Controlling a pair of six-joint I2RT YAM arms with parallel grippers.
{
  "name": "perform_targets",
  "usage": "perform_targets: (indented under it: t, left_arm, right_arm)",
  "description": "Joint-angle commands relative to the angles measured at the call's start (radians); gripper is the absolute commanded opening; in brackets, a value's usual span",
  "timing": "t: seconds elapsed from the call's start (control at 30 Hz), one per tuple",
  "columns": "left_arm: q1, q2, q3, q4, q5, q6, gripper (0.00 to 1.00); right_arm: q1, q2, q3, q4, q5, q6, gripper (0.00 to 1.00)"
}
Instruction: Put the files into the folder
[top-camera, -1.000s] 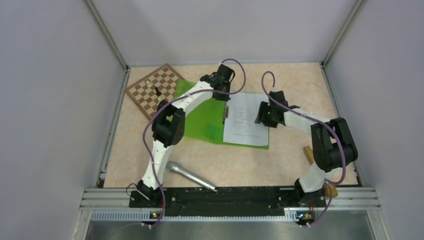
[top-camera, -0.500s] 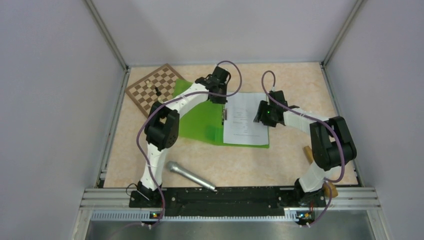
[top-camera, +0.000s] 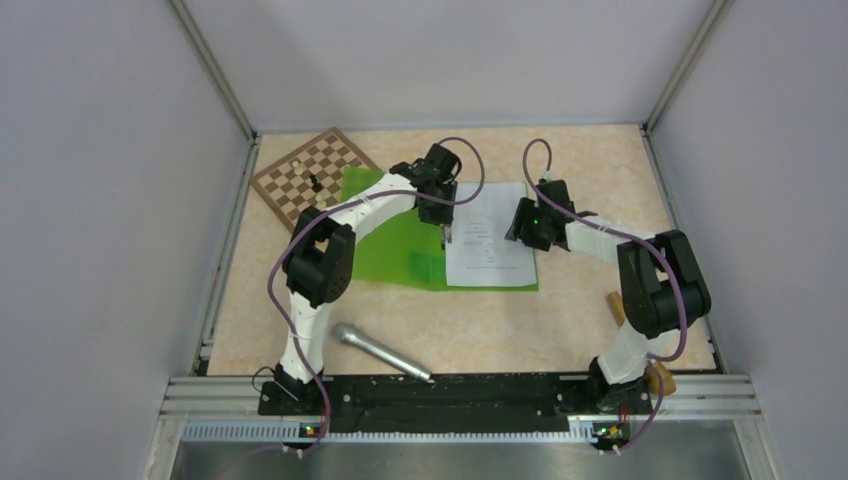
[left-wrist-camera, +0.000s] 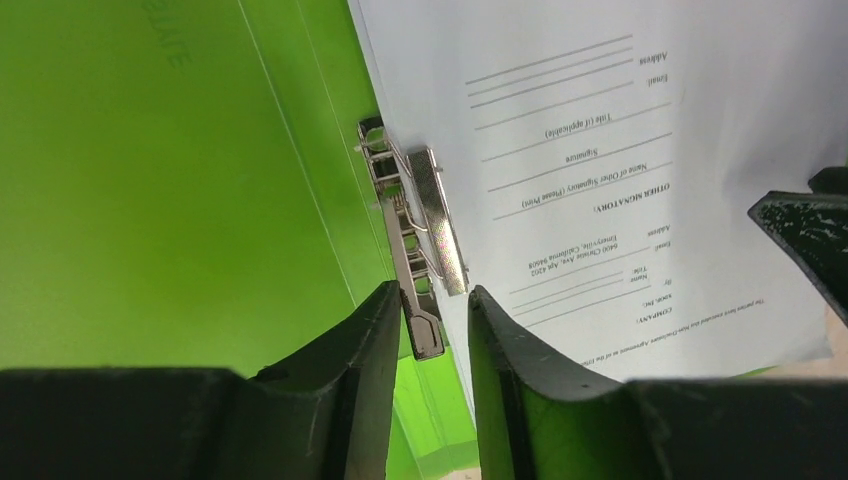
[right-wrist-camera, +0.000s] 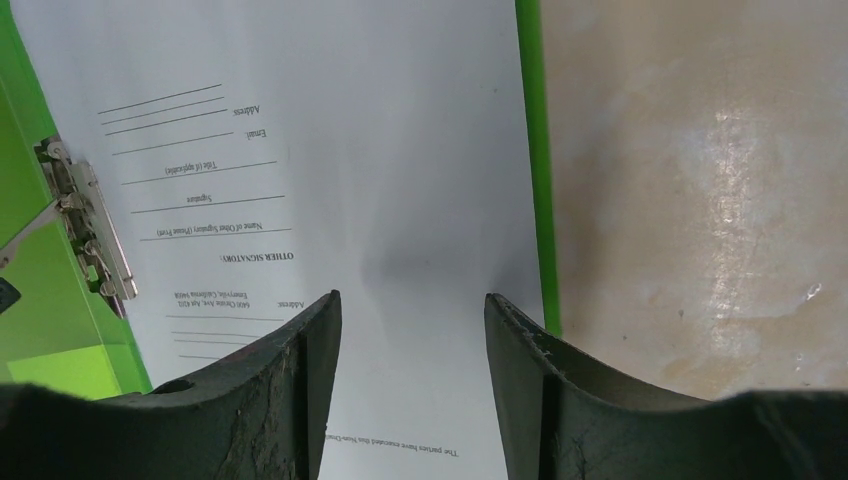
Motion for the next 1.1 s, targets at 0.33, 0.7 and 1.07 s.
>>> perform_targets:
  t: [0.33,0.7,1.07]
  left_arm:
    - [-0.021,-0.142,-0.077,-0.035,0.048,-0.009,0.37]
    - [-0.021,-0.275,-0.071,-0.124,-0.058,0.018,0.71]
    - [0.161,-0.462,-0.161,-0.206,-0.08,-0.002,0.73]
  right_arm:
    - [-0.003,0.053,0.001,-0.025,-0.018,0.006,0.55]
    - [-0.003,-0.013,0.021,-0.065,-0.015,-0.006,0.7]
    - [-0.003,-0.097,0.069,-0.086,-0.013,-0.027,0.74]
